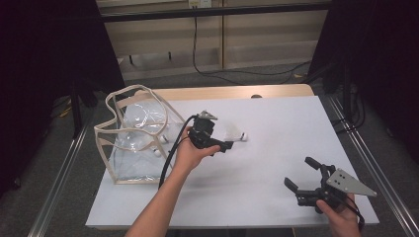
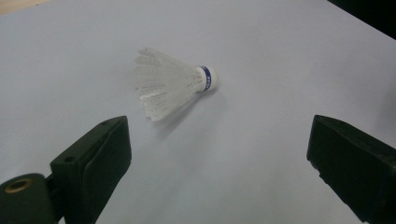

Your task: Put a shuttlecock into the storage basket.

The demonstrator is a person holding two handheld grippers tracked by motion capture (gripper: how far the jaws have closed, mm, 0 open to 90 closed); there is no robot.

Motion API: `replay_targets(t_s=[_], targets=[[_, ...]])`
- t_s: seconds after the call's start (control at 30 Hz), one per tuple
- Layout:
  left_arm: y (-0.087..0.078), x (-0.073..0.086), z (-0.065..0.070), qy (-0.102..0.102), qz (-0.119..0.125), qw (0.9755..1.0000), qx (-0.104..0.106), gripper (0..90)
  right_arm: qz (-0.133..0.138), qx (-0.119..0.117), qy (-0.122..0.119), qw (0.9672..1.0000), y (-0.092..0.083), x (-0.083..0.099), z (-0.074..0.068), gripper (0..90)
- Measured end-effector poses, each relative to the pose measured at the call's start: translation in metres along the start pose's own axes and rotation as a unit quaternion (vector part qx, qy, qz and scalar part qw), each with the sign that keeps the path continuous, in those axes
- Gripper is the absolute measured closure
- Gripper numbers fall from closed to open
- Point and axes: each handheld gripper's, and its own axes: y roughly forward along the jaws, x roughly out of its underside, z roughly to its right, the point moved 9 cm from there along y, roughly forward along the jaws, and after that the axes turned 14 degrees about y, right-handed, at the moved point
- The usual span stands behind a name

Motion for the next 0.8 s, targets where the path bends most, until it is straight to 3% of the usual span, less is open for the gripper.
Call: replay_targets(t_s=[0.8], targets=[[0.013,-0.001,-0.004,0.006,0.011,0.9999,-0.002,6.9,0.000,-0.001,0.001,1.0000,0.000,0.000,0.000,0.7]])
